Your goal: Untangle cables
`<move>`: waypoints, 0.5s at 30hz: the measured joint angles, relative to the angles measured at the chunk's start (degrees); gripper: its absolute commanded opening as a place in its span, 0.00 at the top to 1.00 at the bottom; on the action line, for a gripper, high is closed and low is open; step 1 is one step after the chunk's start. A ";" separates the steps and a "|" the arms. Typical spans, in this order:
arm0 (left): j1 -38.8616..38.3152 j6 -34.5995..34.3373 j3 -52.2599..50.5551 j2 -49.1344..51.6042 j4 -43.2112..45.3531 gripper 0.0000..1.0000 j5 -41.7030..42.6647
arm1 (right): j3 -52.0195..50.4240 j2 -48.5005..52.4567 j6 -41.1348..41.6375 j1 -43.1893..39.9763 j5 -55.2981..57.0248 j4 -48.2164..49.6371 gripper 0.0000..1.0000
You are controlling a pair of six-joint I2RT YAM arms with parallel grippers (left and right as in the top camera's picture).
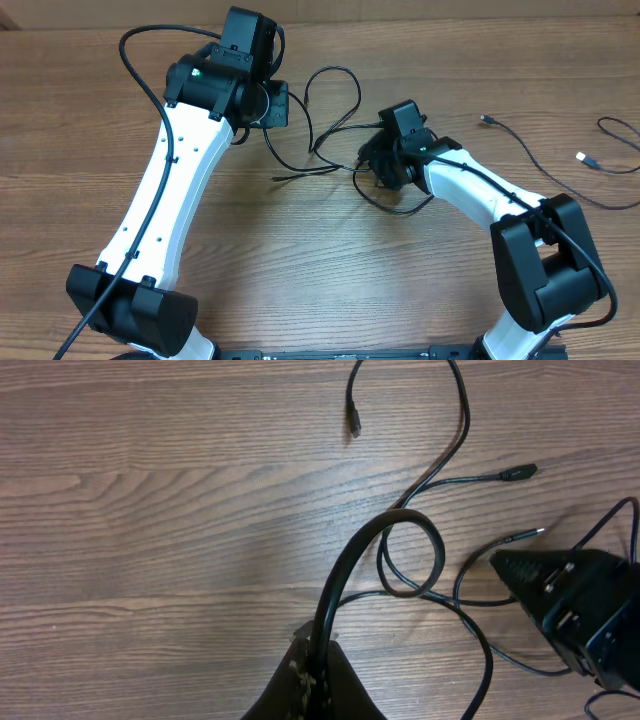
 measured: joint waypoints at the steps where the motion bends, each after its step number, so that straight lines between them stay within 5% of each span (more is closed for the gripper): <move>1: 0.00 0.00 0.00 0.00 0.00 0.96 0.00 | -0.07 0.20 0.31 0.00 0.15 0.57 0.67; 6: 0.00 0.00 0.00 0.00 0.00 0.96 0.00 | -0.13 0.48 0.76 0.00 0.81 3.08 0.96; 15: 0.00 0.00 0.00 0.00 -0.02 0.96 0.00 | -0.09 0.50 -8.50 -0.13 1.03 3.34 0.96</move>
